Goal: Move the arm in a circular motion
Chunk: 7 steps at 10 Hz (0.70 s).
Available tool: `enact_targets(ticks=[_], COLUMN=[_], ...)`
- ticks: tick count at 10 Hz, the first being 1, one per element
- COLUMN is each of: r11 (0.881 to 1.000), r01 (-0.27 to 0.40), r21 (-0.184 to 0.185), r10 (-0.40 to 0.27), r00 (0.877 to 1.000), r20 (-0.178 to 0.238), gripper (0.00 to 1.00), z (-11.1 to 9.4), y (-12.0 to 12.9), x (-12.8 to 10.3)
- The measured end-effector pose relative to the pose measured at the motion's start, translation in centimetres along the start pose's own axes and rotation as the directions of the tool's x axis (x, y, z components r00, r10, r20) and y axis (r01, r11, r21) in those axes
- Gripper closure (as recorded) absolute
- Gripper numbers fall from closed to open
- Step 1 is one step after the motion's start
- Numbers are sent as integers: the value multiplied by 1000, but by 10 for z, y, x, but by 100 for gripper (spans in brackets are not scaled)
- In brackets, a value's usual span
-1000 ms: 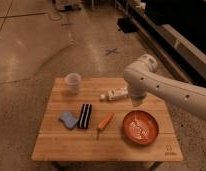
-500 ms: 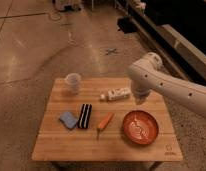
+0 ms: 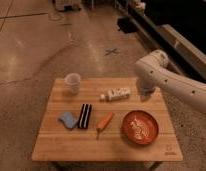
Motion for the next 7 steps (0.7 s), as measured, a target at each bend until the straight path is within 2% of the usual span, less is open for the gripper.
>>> enact_targets(ticks=[2, 5, 7], r11=[1000, 1000, 1000], r01=[6, 13, 14], r21=[-2, -2, -9], r10=[-6, -13, -14], r00=[1000, 1000, 1000], r20=[0, 1, -2], gripper=[54, 54, 54], z=[3, 12, 13], y=[-2, -21, -20], x=[8, 23, 26])
